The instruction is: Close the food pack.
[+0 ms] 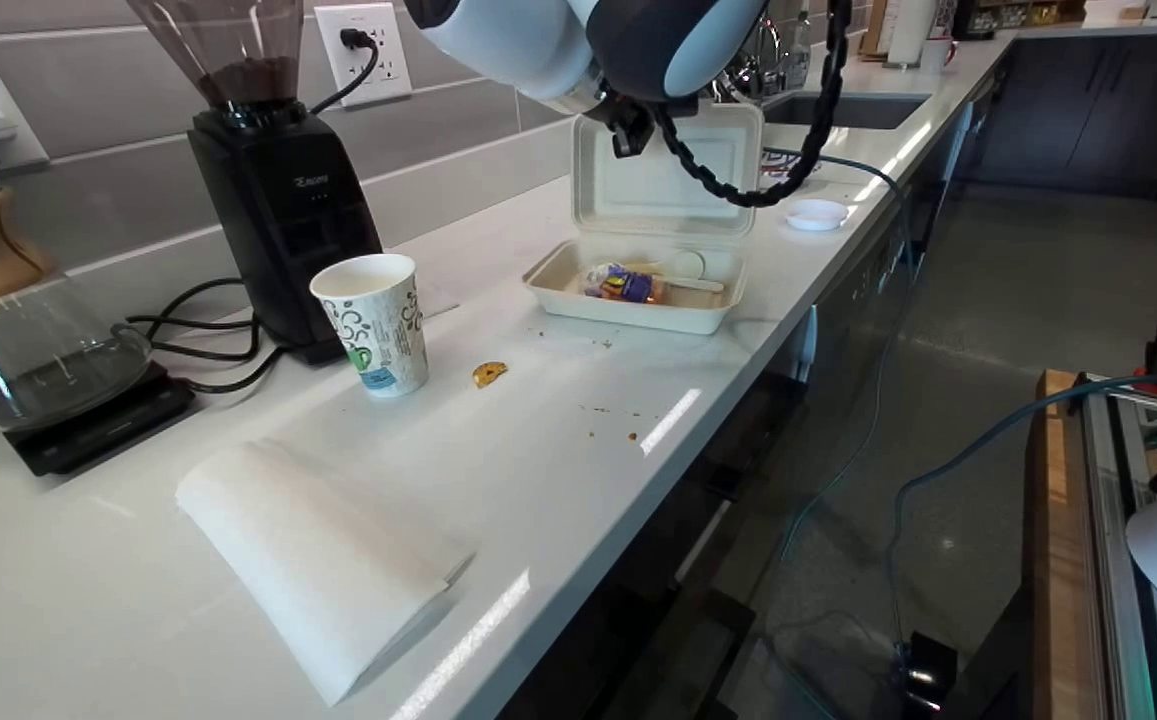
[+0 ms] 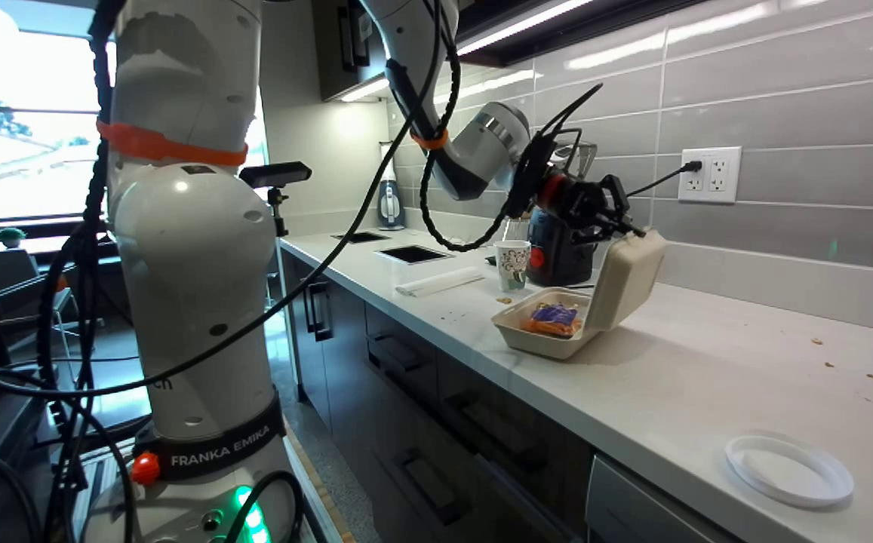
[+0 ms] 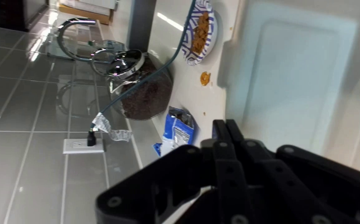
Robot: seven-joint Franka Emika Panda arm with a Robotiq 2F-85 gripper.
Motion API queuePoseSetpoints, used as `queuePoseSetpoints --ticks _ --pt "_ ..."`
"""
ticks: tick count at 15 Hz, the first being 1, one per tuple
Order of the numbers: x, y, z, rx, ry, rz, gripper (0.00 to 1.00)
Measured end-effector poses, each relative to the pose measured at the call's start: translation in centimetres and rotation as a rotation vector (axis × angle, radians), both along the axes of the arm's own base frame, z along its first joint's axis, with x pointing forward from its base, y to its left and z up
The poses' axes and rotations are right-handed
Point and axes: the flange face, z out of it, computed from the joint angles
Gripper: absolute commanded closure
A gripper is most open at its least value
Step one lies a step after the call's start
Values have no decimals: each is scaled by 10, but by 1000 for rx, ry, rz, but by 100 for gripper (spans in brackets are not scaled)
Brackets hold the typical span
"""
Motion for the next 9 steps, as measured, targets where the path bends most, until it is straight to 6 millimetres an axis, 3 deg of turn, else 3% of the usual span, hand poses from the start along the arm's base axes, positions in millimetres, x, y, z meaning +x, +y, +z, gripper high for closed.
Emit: queuePoseSetpoints --ticks 4,9 --pt "0 -7 2 -157 -55 -13 99" --pt "-9 -11 -43 -245 -42 -89 99"
